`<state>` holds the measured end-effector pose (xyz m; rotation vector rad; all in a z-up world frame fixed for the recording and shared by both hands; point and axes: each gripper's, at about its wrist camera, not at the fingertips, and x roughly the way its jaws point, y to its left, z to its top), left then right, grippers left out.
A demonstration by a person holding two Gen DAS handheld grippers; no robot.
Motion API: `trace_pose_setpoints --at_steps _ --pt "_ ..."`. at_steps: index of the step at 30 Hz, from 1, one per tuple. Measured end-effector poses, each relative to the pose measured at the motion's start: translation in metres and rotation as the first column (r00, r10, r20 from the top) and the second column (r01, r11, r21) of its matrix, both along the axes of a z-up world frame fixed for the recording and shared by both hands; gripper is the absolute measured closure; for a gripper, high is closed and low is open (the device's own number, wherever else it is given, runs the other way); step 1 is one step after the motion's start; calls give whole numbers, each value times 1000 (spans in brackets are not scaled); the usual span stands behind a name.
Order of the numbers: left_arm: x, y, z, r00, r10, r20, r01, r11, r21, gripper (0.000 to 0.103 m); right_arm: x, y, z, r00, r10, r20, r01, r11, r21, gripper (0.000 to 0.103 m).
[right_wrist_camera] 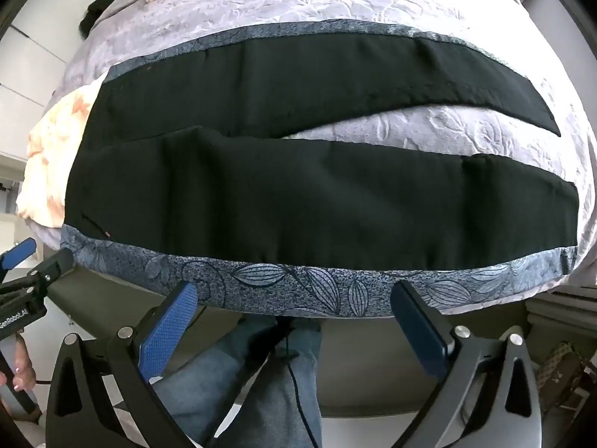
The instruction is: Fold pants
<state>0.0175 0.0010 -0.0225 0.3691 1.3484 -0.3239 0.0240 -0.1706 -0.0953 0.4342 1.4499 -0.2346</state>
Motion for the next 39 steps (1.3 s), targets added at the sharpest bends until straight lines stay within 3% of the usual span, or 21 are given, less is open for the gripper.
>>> trace_pose_setpoints --at_steps 27,39 --pt "-5 9 2 1000 8 9 -8 1000 0 0 -5 -1 4 1000 -4 21 5 1000 -8 0" --pt "-5 17 -24 1000 28 -3 -28 1000 13 0 -7 -3 -13 1000 -7 -22 6 1000 -6 0"
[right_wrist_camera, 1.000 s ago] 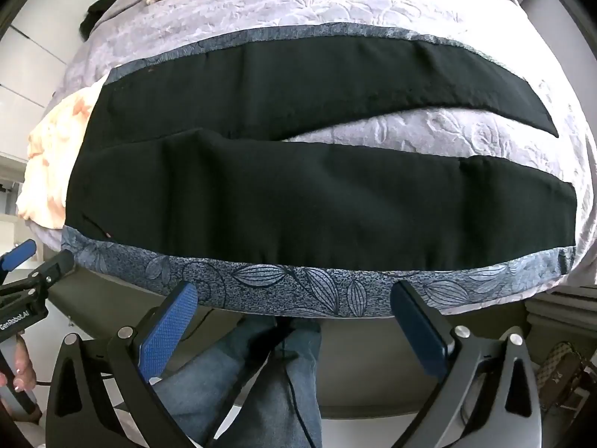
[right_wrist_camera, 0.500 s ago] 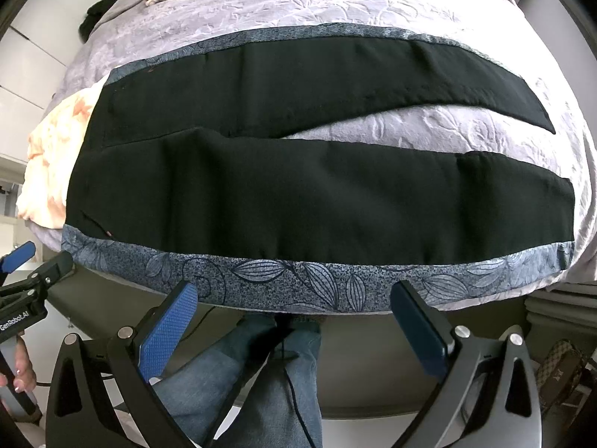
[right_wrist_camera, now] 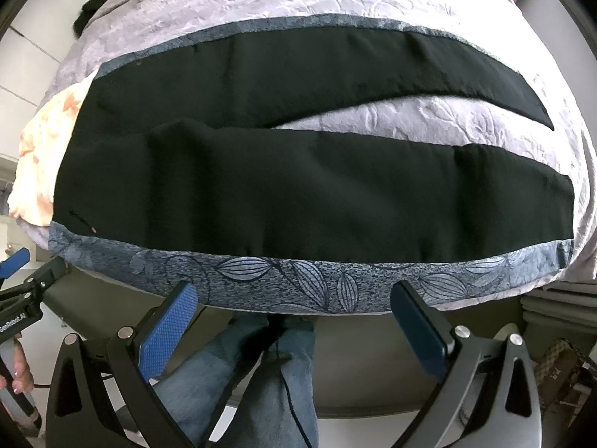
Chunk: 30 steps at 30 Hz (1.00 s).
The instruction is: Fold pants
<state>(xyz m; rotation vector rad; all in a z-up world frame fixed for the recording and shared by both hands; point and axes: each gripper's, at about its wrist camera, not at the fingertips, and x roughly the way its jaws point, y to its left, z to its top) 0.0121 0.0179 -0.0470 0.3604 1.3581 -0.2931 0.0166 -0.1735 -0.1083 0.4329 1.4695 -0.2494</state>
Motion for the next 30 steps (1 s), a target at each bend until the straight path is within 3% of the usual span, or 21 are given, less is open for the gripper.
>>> trace_pose_setpoints --at_steps 7,15,17,19,21,23,24,26,27,30 --pt "6 2 -33 999 24 -25 -24 1000 -5 0 2 -2 -25 996 -4 -86 6 1000 25 0" --pt "12 5 -43 999 40 -19 -41 998 -50 0 11 -8 -49 999 -25 -42 27 999 36 0" --pt "14 8 -43 999 44 -16 -45 996 -77 0 12 -12 -51 998 -50 -28 52 995 85 0" --pt "15 17 -40 998 61 -15 -63 986 -153 0 8 -20 -56 994 -99 35 91 981 173 0" --pt "17 31 -39 995 87 -41 -94 964 -250 0 -2 -31 -62 980 -175 100 125 918 376 0" --pt "18 47 -47 989 101 -103 -131 930 -343 0 -16 -42 -78 956 -264 130 138 792 595 1" --pt "18 53 -53 986 105 -131 -147 919 -366 0 -25 -45 -88 949 -288 130 143 759 635 3" --pt "16 66 -68 975 118 -189 -185 901 -393 0 -40 -49 -108 938 -335 94 169 674 719 21" --pt "15 70 -74 968 121 -219 -203 891 -406 0 -47 -50 -117 932 -356 72 190 646 739 26" --pt "9 71 -90 950 115 -292 -241 862 -446 0 -61 -53 -136 916 -400 16 242 585 774 26"
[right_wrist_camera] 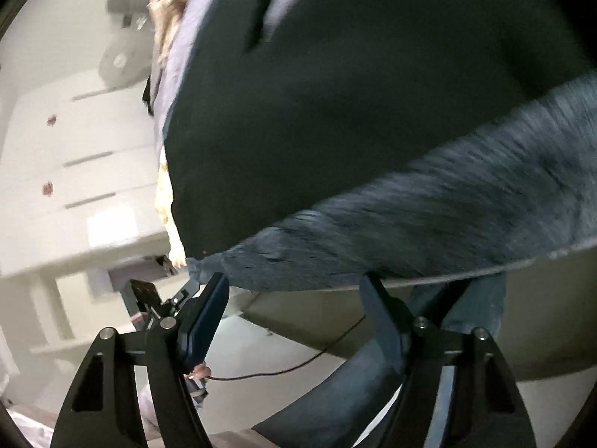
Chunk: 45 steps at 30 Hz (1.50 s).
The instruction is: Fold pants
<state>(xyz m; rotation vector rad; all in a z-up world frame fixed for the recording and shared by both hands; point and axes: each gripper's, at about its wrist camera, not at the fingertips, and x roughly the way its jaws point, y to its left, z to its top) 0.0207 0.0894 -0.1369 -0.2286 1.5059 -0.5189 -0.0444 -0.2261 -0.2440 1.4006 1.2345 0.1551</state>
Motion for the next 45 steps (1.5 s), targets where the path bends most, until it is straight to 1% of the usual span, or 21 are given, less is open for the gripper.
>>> trace_pose_setpoints --at_steps 3,5,7,8,9,12,14,16,17,18,19,20,21,22,23,25,28,31,35,41,45 --pt "-4 -4 -16 1000 -8 -22 8 1000 19 0 -1 1 -13 999 2 -40 -2 1000 -3 26" --pt "-4 -6 -20 999 3 -33 -2 1000 17 0 -2 1 -17 999 -7 -36 7 1000 6 26" --pt "3 -5 -14 999 35 -11 -35 999 -3 0 2 -3 -14 1000 -29 8 29 1000 12 26" --pt "5 -2 -5 999 54 9 -54 998 -33 0 3 -7 -11 998 -44 43 43 999 18 26" --pt "7 -2 3 997 67 29 -65 996 -64 0 5 -12 -4 994 -65 90 63 998 27 26" --pt "11 -1 14 996 81 42 -77 991 -106 0 10 -22 11 979 -107 175 98 993 60 26" --pt "13 -1 15 995 85 44 -80 991 -109 0 14 -26 12 974 -123 192 109 991 82 26" --pt "12 0 10 996 89 31 -86 993 -80 3 13 -25 6 978 -116 171 103 991 80 26" --pt "11 1 6 996 92 23 -91 994 -53 12 10 -24 1 982 -114 154 103 992 78 27" --pt "12 -6 3 995 98 13 -98 995 -28 33 7 -23 -5 983 -121 135 111 990 82 29" --pt "14 -6 1 994 105 -3 -105 994 -20 44 5 -22 -4 983 -140 122 128 987 98 44" --pt "15 -3 -1 993 114 -28 -115 992 -42 58 3 -21 -3 980 -168 108 155 981 115 65" --pt "16 0 1 992 122 -33 -124 991 -58 68 0 -23 -3 977 -187 98 174 977 125 73" --pt "17 0 7 992 121 -23 -122 991 -61 70 -5 -25 -2 976 -197 98 184 974 130 85" --pt "18 -2 17 994 107 -4 -107 993 -58 75 -5 -28 2 972 -207 109 191 972 136 89" --pt "19 -5 36 996 86 35 -84 995 -54 75 0 -33 14 969 -201 142 182 974 134 89" --pt "25 -11 65 993 80 86 -75 996 -57 75 11 -42 44 964 -163 212 142 984 111 89" --pt "36 -17 79 989 102 107 -95 993 -63 75 24 -51 61 961 -142 239 120 987 102 89" --pt "63 -34 100 981 104 166 -95 994 -62 75 48 -68 81 950 -128 285 108 991 83 90" --pt "123 -63 116 962 70 265 -54 996 -66 75 108 -99 97 948 -92 303 91 996 19 90" --pt "178 -95 108 947 37 320 -22 998 -51 75 161 -123 93 959 -64 277 81 996 -50 89"
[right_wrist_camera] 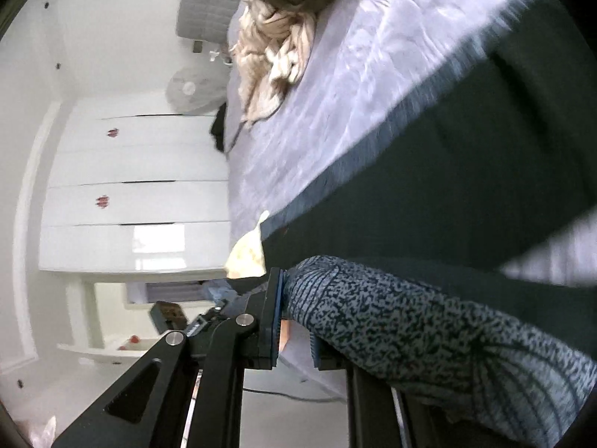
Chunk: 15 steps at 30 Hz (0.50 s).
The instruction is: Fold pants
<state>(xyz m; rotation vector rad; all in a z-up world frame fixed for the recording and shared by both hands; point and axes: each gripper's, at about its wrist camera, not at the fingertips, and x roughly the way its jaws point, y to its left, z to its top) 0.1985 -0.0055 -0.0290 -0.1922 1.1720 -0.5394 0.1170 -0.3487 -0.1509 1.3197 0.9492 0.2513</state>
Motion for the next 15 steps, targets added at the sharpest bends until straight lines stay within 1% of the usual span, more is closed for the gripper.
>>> trace_pose_setpoints --at_steps 4,5,6,7,8,10,11,12,14,15 --pt "50 -23 -30 1000 -8 -12 9 999 43 73 49 -19 -22 998 3 -65 -6 999 -51 88" --pt "62 -28 -39 1000 -9 -15 10 998 67 67 61 -23 -31 996 5 -87 -11 998 -59 87" --pt "71 -33 -48 1000 -6 -2 6 995 98 47 71 -27 -41 994 4 -109 -12 997 -71 86" --pt "76 -36 -54 1000 6 20 -9 991 135 39 80 -29 -52 991 0 -134 -11 996 -86 86" --pt "83 -36 -62 999 14 32 -20 985 171 37 87 -32 -65 986 -5 -168 -13 995 -100 85" --pt "95 -33 -74 1000 10 -18 -7 982 191 37 97 -34 -94 966 -11 -257 -23 992 -126 85" --pt "97 -28 -72 1000 12 -24 -7 982 190 37 98 -33 -99 961 -16 -277 -21 991 -130 84" --pt "96 -23 -66 1000 11 -10 -9 982 190 37 97 -32 -97 958 -29 -284 -11 990 -140 82" --pt "92 -16 -50 1000 -2 20 -2 980 199 37 95 -25 -76 966 -32 -256 -15 983 -180 66" --pt "87 -15 -43 1000 -19 25 13 979 204 37 94 -20 -62 973 -14 -230 -34 979 -202 66"
